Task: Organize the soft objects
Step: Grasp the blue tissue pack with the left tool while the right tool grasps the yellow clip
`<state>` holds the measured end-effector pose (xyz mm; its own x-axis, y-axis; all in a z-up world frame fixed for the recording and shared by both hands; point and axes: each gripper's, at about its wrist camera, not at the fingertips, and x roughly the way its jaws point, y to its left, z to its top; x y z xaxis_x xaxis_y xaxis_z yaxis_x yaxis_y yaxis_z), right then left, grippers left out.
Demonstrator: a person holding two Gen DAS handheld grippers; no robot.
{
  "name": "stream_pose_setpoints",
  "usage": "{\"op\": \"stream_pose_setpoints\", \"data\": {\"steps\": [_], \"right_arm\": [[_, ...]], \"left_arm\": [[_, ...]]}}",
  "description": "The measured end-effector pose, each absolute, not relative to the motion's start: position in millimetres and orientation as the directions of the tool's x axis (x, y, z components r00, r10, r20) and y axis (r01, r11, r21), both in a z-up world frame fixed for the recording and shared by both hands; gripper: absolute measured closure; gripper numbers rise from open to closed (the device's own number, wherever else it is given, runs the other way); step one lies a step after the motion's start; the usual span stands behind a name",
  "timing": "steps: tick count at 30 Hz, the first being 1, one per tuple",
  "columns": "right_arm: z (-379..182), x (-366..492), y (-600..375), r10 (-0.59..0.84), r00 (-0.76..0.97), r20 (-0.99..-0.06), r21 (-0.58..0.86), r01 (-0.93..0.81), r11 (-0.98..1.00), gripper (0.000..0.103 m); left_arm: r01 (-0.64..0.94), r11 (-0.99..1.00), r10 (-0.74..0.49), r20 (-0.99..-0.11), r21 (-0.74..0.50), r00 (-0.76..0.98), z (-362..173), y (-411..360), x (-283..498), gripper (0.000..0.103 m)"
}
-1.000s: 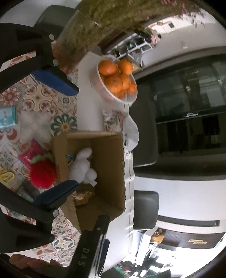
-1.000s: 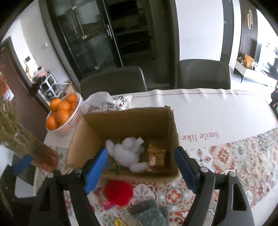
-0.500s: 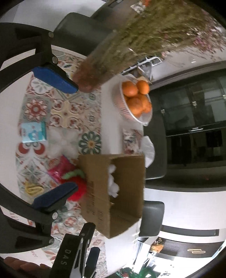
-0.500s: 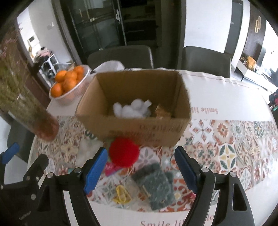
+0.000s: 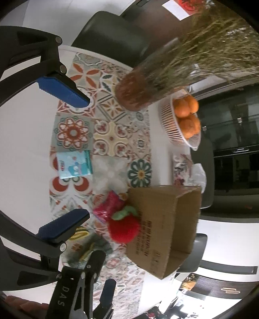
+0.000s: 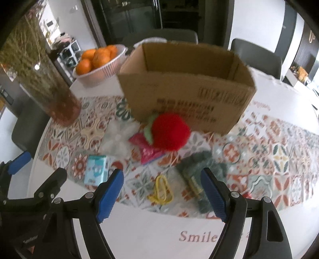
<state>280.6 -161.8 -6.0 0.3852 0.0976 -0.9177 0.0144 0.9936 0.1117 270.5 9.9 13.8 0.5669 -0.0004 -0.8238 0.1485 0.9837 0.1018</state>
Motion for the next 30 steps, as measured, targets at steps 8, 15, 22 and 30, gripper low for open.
{"op": "stream_pose_setpoints", "data": {"steps": [8, 15, 22, 30], "right_arm": [[-37, 278, -150, 0.122, 0.307, -0.944, 0.128, 0.0, 0.992, 0.023], [-67, 287, -147, 0.133, 0.226, -0.965, 0.139, 0.008, 0.99, 0.025], [-88, 294, -146, 0.152, 0.166, -0.974, 0.156, 0.014, 0.988, 0.034], [-106, 303, -145, 0.157, 0.132, -0.979, 0.16, 0.012, 0.987, 0.042]], "left_arm": [[0.15, 0.986, -0.017, -0.857, 0.07, 0.516, -12, 23, 265, 0.001], [0.16, 0.987, -0.046, -0.899, 0.027, 0.435, -43, 26, 276, 0.004], [0.151, 0.989, -0.049, -0.927, 0.008, 0.371, -72, 28, 289, 0.005], [0.141, 0.99, -0.051, -0.941, -0.003, 0.335, -91, 26, 302, 0.01]]}}
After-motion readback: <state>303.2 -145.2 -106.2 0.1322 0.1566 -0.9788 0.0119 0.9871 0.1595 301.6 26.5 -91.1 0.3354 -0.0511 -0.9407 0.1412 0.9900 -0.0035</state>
